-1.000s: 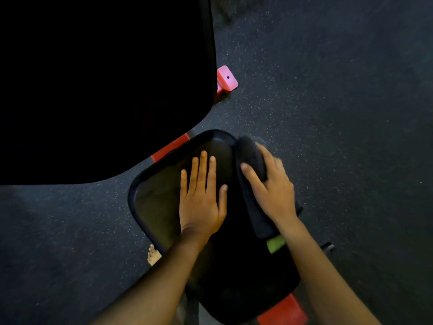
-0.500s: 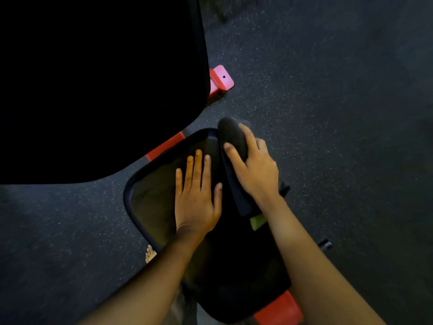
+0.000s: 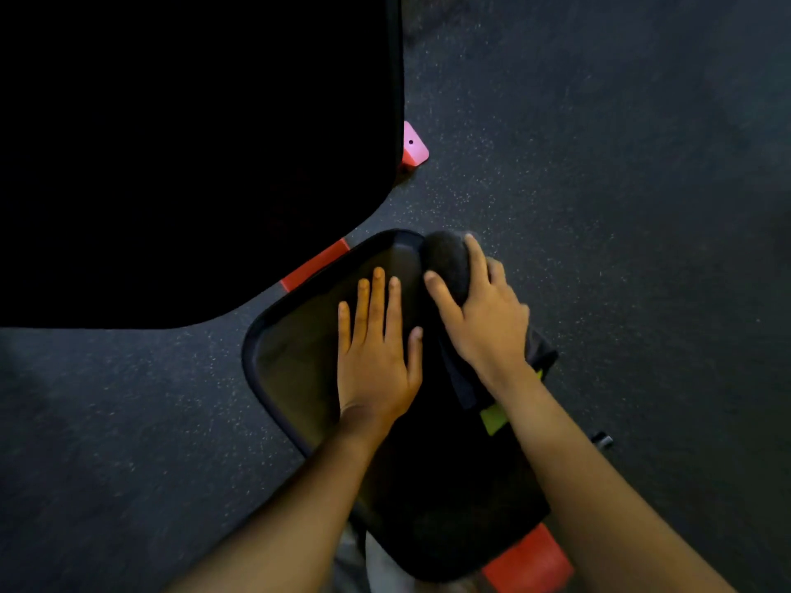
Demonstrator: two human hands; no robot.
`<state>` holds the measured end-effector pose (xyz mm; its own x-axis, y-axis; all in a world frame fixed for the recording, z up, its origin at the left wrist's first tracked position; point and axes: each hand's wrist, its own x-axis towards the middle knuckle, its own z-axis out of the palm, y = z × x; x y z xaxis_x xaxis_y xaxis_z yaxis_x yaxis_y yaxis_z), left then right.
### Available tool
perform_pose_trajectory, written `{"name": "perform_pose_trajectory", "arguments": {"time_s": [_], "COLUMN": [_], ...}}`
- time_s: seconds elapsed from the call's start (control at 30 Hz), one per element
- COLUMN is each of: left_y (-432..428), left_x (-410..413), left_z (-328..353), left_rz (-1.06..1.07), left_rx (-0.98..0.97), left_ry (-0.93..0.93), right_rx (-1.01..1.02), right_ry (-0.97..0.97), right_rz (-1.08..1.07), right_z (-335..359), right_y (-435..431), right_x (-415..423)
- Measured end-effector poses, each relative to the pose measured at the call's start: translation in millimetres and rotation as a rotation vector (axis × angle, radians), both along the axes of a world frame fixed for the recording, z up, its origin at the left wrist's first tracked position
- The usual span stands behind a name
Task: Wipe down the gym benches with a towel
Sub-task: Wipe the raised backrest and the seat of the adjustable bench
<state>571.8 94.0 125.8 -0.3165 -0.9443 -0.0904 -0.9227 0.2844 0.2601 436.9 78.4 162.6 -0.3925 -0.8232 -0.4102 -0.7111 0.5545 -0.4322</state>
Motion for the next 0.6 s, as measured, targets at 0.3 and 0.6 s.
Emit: {"name": "perform_pose_trajectory", "arguments": {"time_s": [0.3,0.6], "left_y": [22.9,66.8], "left_x": [46.8,110.2], "left_z": [4.2,-2.3], "left_rz": [0.029,0.162], "left_rx": [-0.032,0.004], "left_ry": [0.102,0.128], "right_rx": [-0.128,-0.167], "right_ry": [0.337,0.453], "right_rz": [0.324,0.361], "right_z": [2.5,1.7], "right_y": [-46.4,-25.3], "right_x": [46.8,109.1]}}
